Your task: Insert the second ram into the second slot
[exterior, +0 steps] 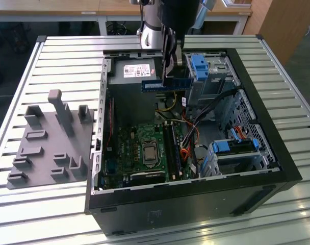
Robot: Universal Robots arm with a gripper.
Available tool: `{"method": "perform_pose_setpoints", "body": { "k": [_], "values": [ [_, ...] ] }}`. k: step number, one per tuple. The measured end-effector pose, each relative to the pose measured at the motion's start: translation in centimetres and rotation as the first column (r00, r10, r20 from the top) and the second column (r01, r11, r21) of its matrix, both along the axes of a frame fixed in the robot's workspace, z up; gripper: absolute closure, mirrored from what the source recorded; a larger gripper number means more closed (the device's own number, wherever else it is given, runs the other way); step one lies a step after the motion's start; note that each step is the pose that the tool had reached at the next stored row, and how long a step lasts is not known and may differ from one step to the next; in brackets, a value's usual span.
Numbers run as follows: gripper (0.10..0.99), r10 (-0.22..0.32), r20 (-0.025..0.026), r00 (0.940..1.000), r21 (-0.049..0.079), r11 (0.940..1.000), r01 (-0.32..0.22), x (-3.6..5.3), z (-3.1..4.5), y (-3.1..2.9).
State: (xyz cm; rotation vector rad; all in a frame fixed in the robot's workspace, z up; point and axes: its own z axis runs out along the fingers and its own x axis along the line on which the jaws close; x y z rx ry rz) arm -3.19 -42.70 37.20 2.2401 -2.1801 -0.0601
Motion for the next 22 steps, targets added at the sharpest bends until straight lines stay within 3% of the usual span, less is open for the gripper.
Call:
{"method": "perform_pose_setpoints", "body": {
  "k": [9,22],
  "values": [
    [0.957,-0.011,-0.0001,0.9999,-0.001,0.9999,0.011,0.0,0.0,-0.18],
    [0.957,-0.107,0.0,0.9943,-0.003,0.9943,0.107,0.0,0.0,-0.18]
  ]
}}
